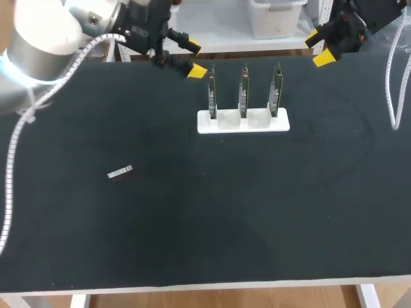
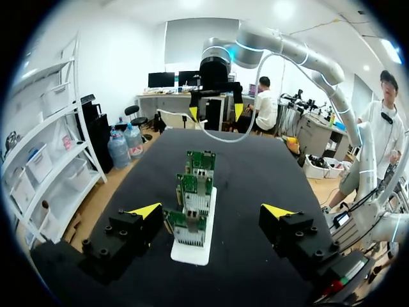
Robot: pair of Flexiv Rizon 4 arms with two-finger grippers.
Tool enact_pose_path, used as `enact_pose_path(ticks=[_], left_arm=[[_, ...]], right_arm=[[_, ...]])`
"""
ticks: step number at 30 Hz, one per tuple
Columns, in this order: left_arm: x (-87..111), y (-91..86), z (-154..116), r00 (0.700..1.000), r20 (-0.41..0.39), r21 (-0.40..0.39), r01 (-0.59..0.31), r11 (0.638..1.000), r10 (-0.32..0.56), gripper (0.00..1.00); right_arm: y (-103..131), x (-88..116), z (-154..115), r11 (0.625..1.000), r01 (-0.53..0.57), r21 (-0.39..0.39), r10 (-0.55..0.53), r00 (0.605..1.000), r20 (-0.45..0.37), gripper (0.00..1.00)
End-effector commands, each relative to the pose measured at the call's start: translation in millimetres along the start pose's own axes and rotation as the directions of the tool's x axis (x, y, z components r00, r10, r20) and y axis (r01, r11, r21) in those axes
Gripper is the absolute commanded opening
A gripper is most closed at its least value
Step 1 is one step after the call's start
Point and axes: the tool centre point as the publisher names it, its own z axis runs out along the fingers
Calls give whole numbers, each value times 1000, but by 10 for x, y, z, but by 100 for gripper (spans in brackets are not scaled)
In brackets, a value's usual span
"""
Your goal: Pick up the optical module with the left hand, and insert it into the network port with the right hand.
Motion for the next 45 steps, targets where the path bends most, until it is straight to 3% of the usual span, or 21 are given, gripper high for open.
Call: enact_pose_path(ticks=[1, 7, 9, 14, 17, 33, 40, 45], left_arm=[[84, -279, -235, 998, -56, -112, 19, 994, -25, 100], [317, -416, -468, 987, -113, -161, 97, 982, -116, 100], [405, -465, -522, 975, -170, -175, 114, 978, -144, 100], [588, -584, -637, 964, -159, -215, 179, 960, -215, 100], [538, -584, -637, 979, -117, -201, 139, 970, -165, 100], [538, -584, -637, 979, -117, -201, 139, 970, -165, 100], [786, -572, -619, 946, -184, -212, 227, 950, -267, 100], [1088, -711, -724, 907, -236, -256, 287, 923, -348, 100]], right_arm=[[33, 3, 5, 1000, 1, 7, -1, 1000, 0, 100], [33, 3, 5, 1000, 1, 7, -1, 1000, 0, 100], [33, 3, 5, 1000, 1, 7, -1, 1000, 0, 100], [33, 3, 5, 1000, 1, 7, -1, 1000, 0, 100], [33, 3, 5, 1000, 1, 7, -1, 1000, 0, 100], [33, 3, 5, 1000, 1, 7, -1, 1000, 0, 100], [33, 3, 5, 1000, 1, 7, -1, 1000, 0, 100], [33, 3, 5, 1000, 1, 7, -1, 1000, 0, 100]])
